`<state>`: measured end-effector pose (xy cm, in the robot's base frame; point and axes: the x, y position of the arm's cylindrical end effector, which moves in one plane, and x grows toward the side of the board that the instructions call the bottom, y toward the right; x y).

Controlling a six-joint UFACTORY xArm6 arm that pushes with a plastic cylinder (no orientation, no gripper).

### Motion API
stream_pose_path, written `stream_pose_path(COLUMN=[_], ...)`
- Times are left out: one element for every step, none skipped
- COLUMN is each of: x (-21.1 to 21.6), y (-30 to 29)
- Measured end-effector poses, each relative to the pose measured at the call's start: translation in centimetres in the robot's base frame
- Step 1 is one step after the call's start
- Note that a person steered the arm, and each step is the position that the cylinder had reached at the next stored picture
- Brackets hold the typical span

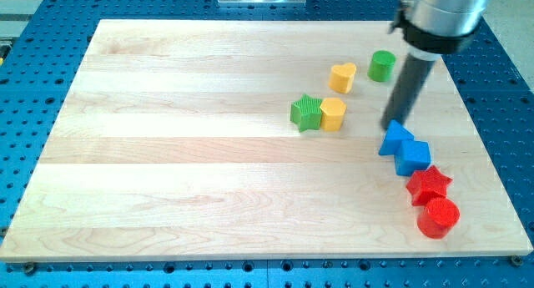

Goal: Put the blue triangle vertically above the blue cube

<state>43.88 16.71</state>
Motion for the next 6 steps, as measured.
stream_pose_path(x=[2.4,3.2,6.9,8.6,11.7,14.2], y=[-2.2,-2.9,-3.6,-4.1,-5.3,-2.7])
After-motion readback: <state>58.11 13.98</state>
